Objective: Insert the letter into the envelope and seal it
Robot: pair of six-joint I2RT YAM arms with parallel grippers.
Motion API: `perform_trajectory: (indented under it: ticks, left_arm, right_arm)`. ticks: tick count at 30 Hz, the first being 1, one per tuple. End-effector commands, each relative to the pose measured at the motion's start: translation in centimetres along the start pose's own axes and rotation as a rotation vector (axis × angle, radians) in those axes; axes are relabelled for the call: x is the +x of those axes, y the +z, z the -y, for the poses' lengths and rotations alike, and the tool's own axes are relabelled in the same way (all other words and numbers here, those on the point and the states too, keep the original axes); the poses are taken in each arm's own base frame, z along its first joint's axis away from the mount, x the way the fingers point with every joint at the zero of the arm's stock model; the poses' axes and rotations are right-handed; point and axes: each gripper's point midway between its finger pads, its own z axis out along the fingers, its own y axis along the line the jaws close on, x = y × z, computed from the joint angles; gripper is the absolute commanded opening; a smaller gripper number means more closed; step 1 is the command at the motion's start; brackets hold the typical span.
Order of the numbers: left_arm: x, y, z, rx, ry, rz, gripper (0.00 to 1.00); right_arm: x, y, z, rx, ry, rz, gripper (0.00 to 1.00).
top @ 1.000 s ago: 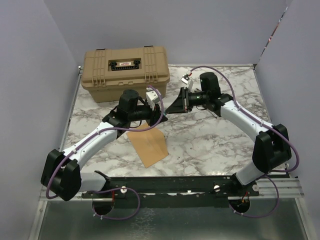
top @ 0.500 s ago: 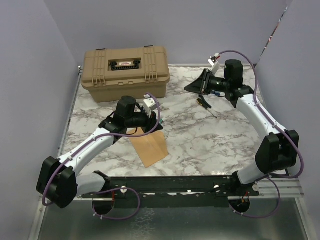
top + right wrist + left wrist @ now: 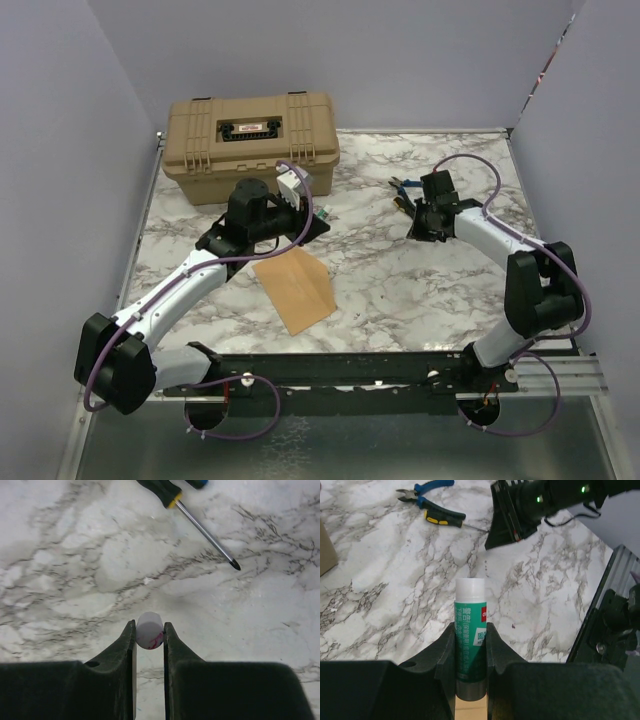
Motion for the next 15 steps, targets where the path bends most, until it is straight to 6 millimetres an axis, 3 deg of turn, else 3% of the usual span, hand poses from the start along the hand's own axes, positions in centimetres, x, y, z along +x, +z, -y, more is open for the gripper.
perform_trajectory:
  ticks: [1,15]
  left_arm:
    - [-4.0,0.0,-0.5,-0.061,-0.042,0.133,0.00]
    - [-5.4,0.0,-1.1,-0.107,-0.059,0.175,0.00]
  right_arm:
    - [0.3,1.3,2.2,0.119,-0.016,0.047,0.01]
    - [2.8,4.3,3.1,0.167,-0.063,-0.043,0.21]
